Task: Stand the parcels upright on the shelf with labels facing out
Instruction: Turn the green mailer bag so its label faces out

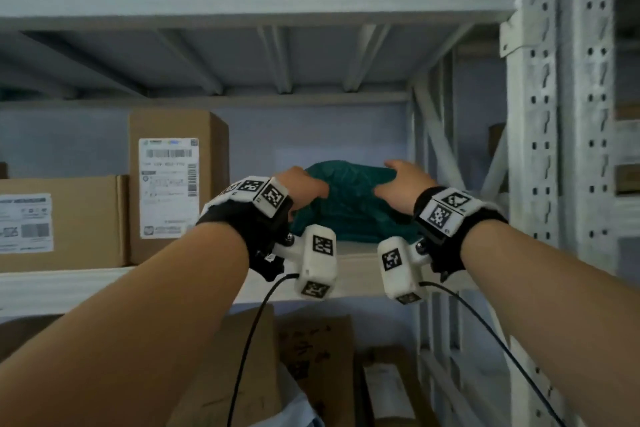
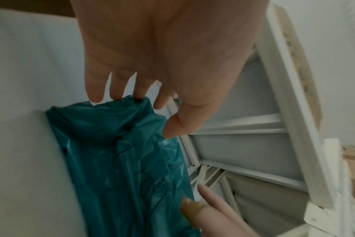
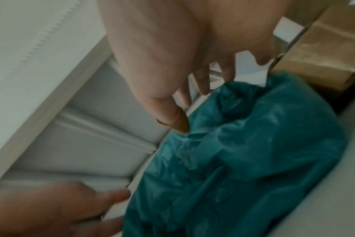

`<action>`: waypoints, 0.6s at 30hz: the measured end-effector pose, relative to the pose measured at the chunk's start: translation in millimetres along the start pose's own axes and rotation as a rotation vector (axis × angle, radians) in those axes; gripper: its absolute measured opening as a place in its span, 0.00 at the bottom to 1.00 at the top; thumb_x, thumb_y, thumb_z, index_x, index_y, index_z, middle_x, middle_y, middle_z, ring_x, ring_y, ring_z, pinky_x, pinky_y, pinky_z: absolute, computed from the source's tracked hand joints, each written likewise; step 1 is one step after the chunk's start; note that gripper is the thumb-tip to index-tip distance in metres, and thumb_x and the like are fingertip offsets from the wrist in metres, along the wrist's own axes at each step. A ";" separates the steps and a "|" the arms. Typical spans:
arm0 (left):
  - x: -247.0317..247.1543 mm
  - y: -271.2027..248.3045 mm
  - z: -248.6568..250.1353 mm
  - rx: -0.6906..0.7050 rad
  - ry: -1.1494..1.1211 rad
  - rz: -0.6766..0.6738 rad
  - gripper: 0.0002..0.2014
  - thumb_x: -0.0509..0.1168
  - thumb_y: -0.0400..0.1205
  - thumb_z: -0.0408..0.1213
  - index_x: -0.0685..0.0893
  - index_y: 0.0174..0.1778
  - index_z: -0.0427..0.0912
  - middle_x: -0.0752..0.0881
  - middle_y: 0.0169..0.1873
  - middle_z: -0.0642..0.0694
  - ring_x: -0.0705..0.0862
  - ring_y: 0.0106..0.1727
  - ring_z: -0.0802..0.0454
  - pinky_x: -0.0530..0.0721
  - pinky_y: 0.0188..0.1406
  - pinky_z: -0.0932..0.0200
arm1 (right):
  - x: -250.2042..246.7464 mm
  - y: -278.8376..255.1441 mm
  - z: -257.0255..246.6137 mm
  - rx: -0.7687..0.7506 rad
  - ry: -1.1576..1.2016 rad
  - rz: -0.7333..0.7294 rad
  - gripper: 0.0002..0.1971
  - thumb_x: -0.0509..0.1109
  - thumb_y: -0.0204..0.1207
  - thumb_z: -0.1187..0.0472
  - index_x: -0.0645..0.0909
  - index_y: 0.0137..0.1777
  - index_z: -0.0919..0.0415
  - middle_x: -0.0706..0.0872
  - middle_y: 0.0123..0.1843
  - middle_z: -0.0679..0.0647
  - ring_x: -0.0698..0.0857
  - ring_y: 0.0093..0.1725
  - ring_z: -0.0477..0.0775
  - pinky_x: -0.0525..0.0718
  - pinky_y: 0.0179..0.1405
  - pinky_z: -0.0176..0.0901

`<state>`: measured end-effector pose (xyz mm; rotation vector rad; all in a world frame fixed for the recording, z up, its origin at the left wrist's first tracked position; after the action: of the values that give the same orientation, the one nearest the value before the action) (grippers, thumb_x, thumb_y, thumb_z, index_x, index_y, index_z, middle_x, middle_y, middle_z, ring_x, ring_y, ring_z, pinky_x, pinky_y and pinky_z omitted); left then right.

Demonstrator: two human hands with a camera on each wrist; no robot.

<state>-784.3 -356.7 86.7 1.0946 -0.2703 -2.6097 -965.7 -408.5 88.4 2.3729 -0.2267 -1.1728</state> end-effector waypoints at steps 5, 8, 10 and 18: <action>3.0 35.5 -13.3 -0.042 -0.053 0.091 0.38 0.68 0.78 0.42 0.57 0.80 0.36 0.74 0.70 0.33 0.78 0.66 0.35 0.81 0.61 0.48 | 0.9 13.0 19.9 0.079 0.170 -0.013 0.38 0.68 0.75 0.59 0.56 0.83 0.49 0.73 0.75 0.58 0.85 0.54 0.60 0.83 0.45 0.44; 8.8 50.4 -16.4 0.011 0.091 0.061 0.31 0.69 0.77 0.49 0.73 0.72 0.37 0.82 0.65 0.37 0.82 0.58 0.41 0.79 0.56 0.58 | 4.5 15.6 20.3 0.059 -0.005 -0.014 0.31 0.70 0.74 0.54 0.67 0.78 0.52 0.77 0.72 0.55 0.81 0.65 0.59 0.81 0.59 0.43; 13.3 53.6 -10.7 0.046 0.176 0.040 0.26 0.66 0.79 0.49 0.77 0.69 0.38 0.83 0.65 0.39 0.82 0.62 0.41 0.75 0.52 0.60 | 6.5 15.7 16.7 0.053 -0.085 -0.018 0.27 0.70 0.73 0.49 0.73 0.72 0.54 0.78 0.71 0.56 0.80 0.65 0.58 0.80 0.60 0.44; 15.8 54.5 8.4 0.059 0.480 0.035 0.18 0.66 0.78 0.39 0.83 0.62 0.36 0.86 0.59 0.40 0.84 0.62 0.42 0.81 0.59 0.53 | -2.5 13.2 3.6 -0.008 -0.255 -0.064 0.21 0.71 0.76 0.55 0.75 0.65 0.61 0.81 0.65 0.59 0.81 0.62 0.60 0.75 0.49 0.41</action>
<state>-790.1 -412.7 97.6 1.6695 -0.2527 -2.2293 -969.3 -420.4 94.7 2.2347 -0.2310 -1.5033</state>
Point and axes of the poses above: each hand's wrist, its own y-axis towards the middle knuckle, its own x-axis out of the palm, z = x × y, the point moved 6 cm from there along y, towards the middle knuckle
